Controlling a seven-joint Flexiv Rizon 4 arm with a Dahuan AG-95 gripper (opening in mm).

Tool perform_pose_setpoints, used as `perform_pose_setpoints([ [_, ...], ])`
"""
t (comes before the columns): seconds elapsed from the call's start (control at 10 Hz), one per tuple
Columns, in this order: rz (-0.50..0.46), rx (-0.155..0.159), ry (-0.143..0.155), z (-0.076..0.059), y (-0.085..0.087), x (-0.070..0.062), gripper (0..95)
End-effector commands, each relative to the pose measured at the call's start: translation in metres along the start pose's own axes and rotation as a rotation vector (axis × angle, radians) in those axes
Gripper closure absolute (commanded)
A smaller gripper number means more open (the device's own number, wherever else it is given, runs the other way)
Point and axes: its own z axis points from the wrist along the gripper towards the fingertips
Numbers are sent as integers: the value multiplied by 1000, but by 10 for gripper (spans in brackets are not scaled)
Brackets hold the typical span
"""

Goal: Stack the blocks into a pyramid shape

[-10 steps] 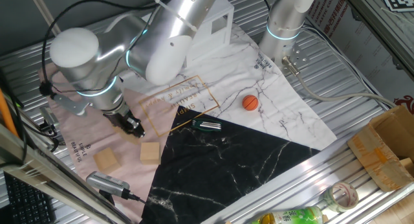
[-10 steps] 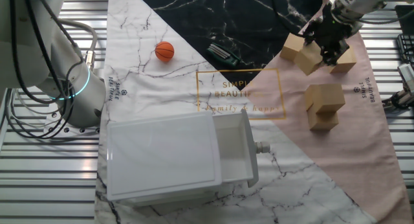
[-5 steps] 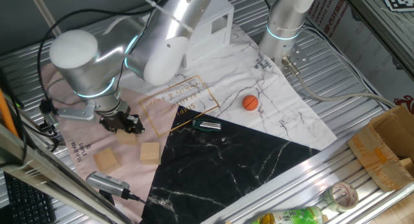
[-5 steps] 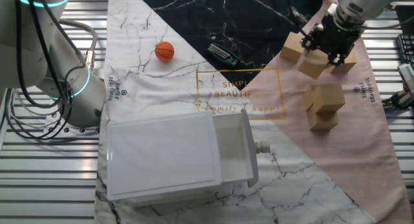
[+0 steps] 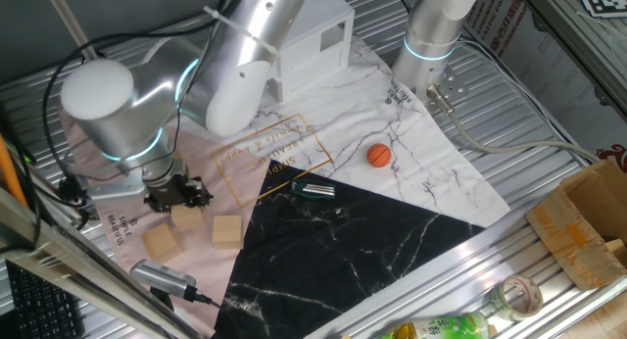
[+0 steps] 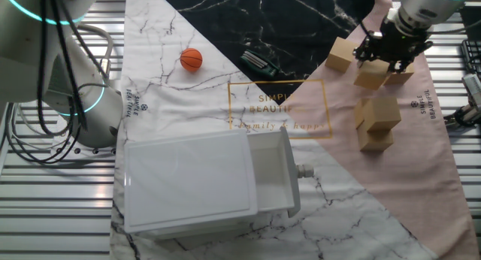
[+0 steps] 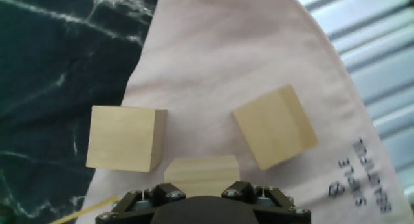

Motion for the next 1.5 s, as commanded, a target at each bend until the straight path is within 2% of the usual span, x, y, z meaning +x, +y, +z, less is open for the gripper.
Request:
perform_pose_setpoints([
  [0.1, -62, -5, 4, 3, -2, -1, 950],
  [0.8, -170, -35, 37, 10, -3, 7, 950],
  [1.2, -240, -39, 63, 12, -2, 9, 950],
  [1.5, -268, -42, 66, 15, -1, 15, 950],
])
